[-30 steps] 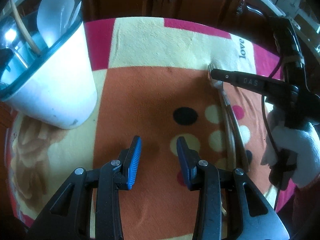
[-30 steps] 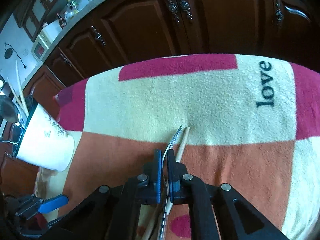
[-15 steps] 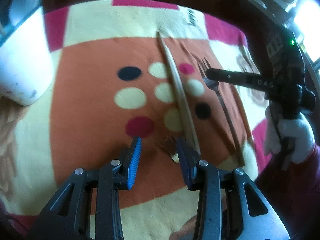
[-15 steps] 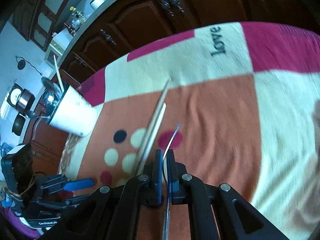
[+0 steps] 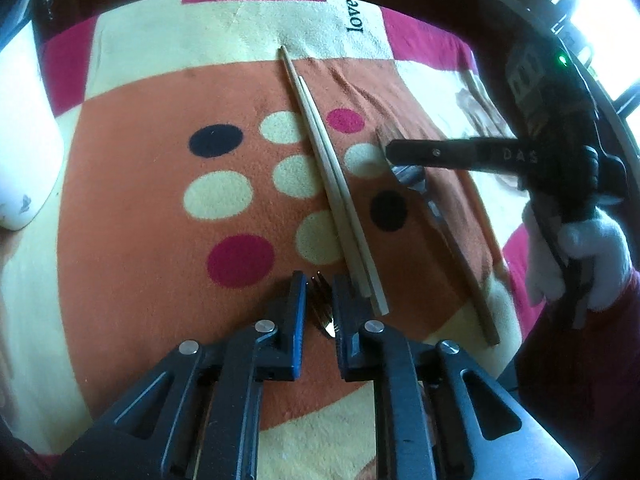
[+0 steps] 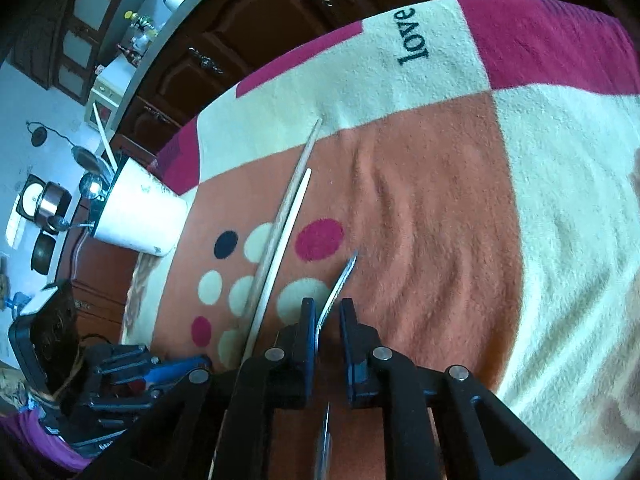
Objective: Organize utensils
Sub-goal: 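Grasp the metal fork with the right tool while the left tool grasps wooden chopsticks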
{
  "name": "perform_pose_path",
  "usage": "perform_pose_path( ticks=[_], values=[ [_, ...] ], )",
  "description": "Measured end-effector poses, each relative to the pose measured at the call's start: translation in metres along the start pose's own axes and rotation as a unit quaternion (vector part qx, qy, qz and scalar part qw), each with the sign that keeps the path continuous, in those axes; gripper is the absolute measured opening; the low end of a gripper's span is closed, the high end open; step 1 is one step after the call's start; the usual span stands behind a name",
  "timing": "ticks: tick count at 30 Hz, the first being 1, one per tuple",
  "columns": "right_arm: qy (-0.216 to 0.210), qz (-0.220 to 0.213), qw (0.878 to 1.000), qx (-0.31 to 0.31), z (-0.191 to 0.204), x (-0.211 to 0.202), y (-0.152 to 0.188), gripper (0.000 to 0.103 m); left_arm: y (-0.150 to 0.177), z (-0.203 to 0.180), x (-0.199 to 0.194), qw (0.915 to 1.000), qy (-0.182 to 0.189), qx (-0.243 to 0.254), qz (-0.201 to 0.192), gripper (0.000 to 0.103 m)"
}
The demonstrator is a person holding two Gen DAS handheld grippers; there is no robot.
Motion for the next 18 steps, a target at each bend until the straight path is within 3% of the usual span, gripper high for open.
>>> perform_pose_path(
  ticks=[7, 18],
  values=[
    [0.026, -0.017, 0.999, -0.018, 0.01, -0.002, -0.005, 0.009, 0.001, -0.004, -0.013, 0.9999, 0.004, 0.004, -0.015, 0.003],
    [0.002, -0.101, 0.993, -0.054, 0.054, -0.075, -0.002, 0.004, -0.011, -0.004, -0.085, 0.9964, -0.012, 0.013, -0.083, 0.0]
  ],
)
Point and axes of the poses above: each gripper's, at about its wrist camera, not at the fingertips, and x roughly the way its jaws point, z to its left, y to its underside, the point moved 6 cm from there along x, roughly the way its jaws point, and after that the axes turned 7 degrees about y, right-handed, at the moved point
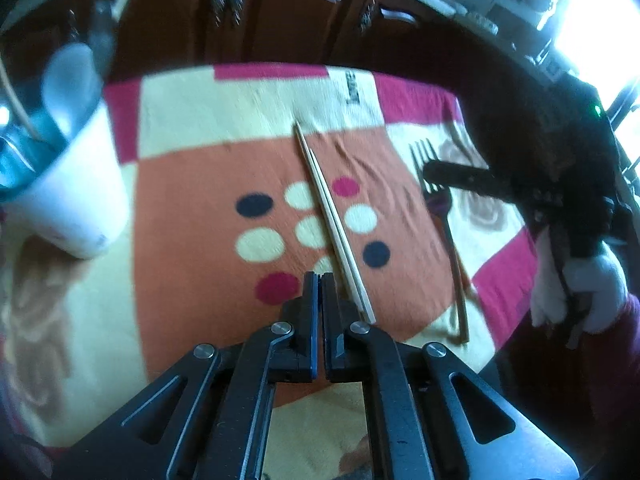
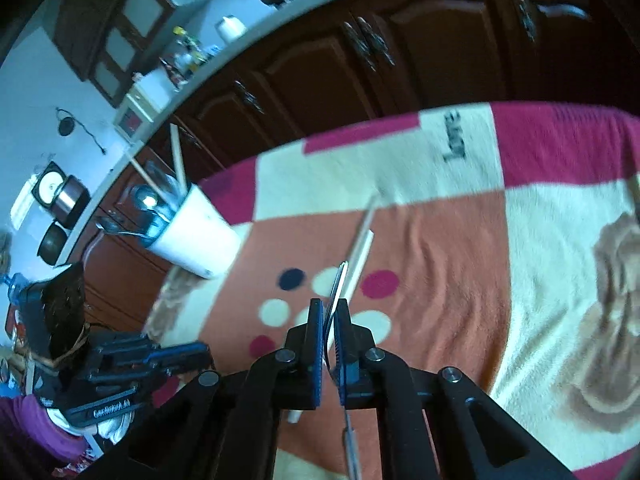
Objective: Organize utensils
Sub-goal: 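Grasp the metal fork with the right tool while the left tool grasps wooden chopsticks, then lift and carry the fork and chopsticks with both tools to the holder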
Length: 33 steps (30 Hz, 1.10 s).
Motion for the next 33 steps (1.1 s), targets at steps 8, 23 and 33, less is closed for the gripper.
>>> perform_pose_path(
  ticks=[8, 23, 33],
  values=[
    [-0.019, -0.05, 0.998, -0.015, 0.037, -0.038, -0.014, 0.002, -0.018, 0.015, -0.059, 0.9983, -0.023, -0.012, -0.053, 0.0],
    [-0.119, -0.117, 0.984, -0.064, 0.156, -0.069, -0.084, 0.001, -0.085, 0.095, -0.194, 0.974, -0.127, -0.057, -0.178, 0.0],
    [-0.168, -0.142, 0.969, -0.115, 0.244, -0.072, -0.137, 0.001, -0.127, 0.147, -0.214, 0.9506, -0.217, -0.064, -0.213, 0.0]
  ],
)
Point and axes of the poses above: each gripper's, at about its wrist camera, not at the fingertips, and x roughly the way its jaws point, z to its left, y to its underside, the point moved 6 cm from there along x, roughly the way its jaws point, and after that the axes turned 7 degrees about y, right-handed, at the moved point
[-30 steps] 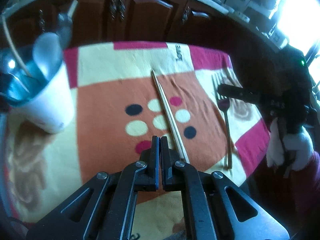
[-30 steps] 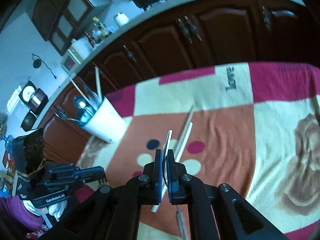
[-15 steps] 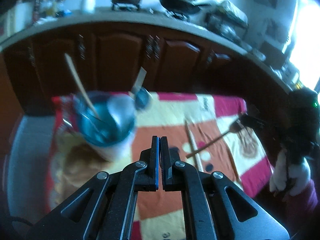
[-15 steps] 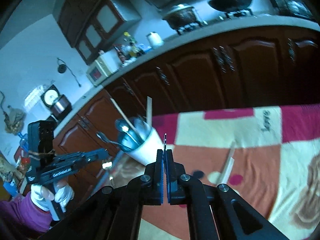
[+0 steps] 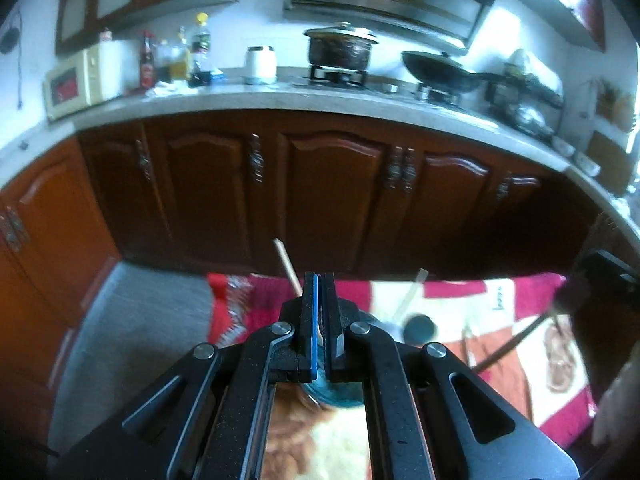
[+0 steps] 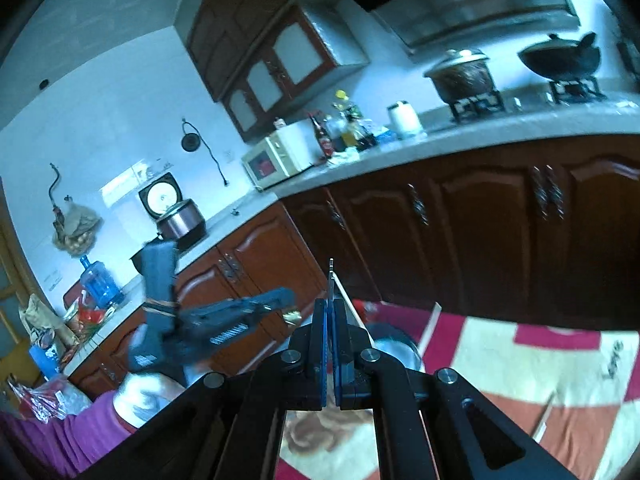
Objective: Organize utensils
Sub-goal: 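Lift and carry the fork and chopsticks with both tools to the holder, then lower the fork and chopsticks into the holder and open both tools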
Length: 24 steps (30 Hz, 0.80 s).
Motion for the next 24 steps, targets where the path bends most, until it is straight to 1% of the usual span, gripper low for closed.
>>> perform_pose_path(
  ticks=[4, 6, 11, 16, 21, 23, 24],
  values=[
    [-0.001, 0.003, 1.0, -0.002, 0.008, 0.028, -0.005, 0.001, -0.003, 0.008, 0.019, 0.9989, -0.044, 0.019, -0.005, 0.0],
    [-0.003, 0.011, 1.0, 0.004, 0.007, 0.044, -0.002, 0.002, -0.002, 0.01, 0.027, 0.998, -0.057, 0.028, -0.003, 0.0],
    [-0.001, 0.035, 0.999, 0.027, -0.009, 0.081, 0.018, 0.002, 0.013, 0.012, 0.052, 0.9945, -0.089, 0.055, 0.013, 0.0],
    [0.012, 0.063, 0.997, 0.047, -0.031, 0.102, 0.046, 0.002, 0.027, 0.016, 0.071, 0.9932, -0.093, 0.059, 0.037, 0.0],
    [0.023, 0.081, 0.994, 0.069, -0.054, 0.11, 0.063, 0.002, 0.039, 0.014, 0.082, 0.9933, -0.081, 0.052, 0.064, 0.001],
    [0.035, 0.098, 0.992, 0.076, -0.064, 0.116, 0.071, 0.002, 0.044, 0.013, 0.087, 0.9931, -0.074, 0.046, 0.078, 0.001],
    [0.038, 0.098, 0.991, 0.08, -0.067, 0.116, 0.073, 0.001, 0.046, 0.013, 0.089, 0.9931, -0.07, 0.041, 0.084, 0.001]
  ],
)
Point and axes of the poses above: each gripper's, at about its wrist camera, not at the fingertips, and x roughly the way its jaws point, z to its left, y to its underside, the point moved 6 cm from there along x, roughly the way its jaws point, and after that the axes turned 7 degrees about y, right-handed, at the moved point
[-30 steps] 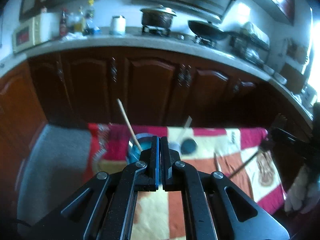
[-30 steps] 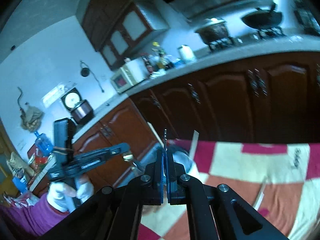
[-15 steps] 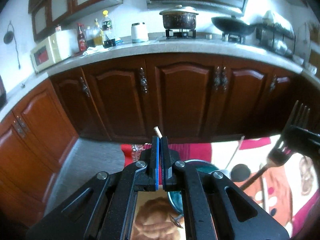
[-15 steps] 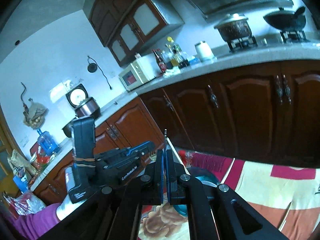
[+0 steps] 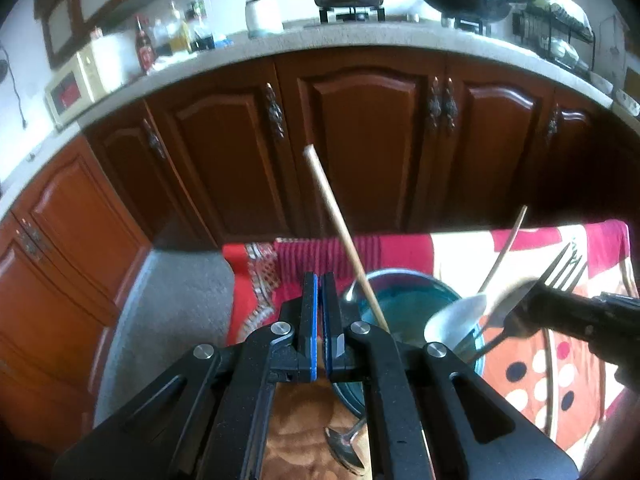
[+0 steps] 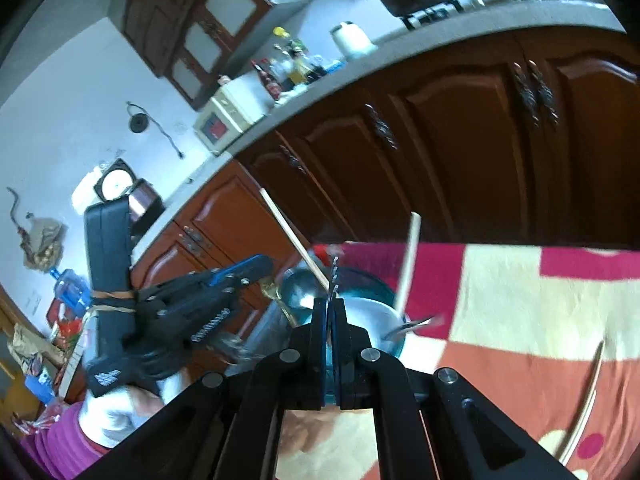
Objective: Organize utensils
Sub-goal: 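Lower the fork and chopsticks into the holder and open both tools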
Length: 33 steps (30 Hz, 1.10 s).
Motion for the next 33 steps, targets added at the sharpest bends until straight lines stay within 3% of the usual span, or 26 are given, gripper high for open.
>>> perform_pose_path(
  ticks=[4, 6, 8, 10, 22, 33],
  values=[
    [0.008, -0.002, 1.0, 0.011, -0.008, -0.005, 0.0, 0.002, 0.003, 0.001, 0.001, 0.9999, 0.007, -0.013, 0.007, 0.002],
    [0.013, -0.004, 1.0, 0.006, -0.009, -0.01, 0.001, 0.008, 0.003, 0.002, -0.003, 0.9997, 0.012, -0.023, 0.006, 0.003],
    [0.016, -0.004, 1.0, 0.004, -0.009, -0.014, 0.002, 0.015, 0.002, 0.002, -0.007, 0.9996, 0.014, -0.026, 0.004, 0.007],
    [0.018, -0.004, 1.0, 0.006, -0.011, -0.017, 0.003, 0.021, 0.003, 0.0, -0.012, 0.9994, 0.018, -0.029, 0.001, 0.02],
    [0.035, -0.004, 0.999, 0.004, -0.015, -0.047, 0.027, 0.022, 0.005, -0.022, -0.068, 0.9983, 0.029, -0.032, -0.04, 0.038],
    [0.074, -0.013, 0.997, 0.006, -0.03, -0.093, 0.054, 0.023, 0.031, -0.089, -0.091, 0.9975, 0.052, 0.011, -0.048, 0.04]
  ],
)
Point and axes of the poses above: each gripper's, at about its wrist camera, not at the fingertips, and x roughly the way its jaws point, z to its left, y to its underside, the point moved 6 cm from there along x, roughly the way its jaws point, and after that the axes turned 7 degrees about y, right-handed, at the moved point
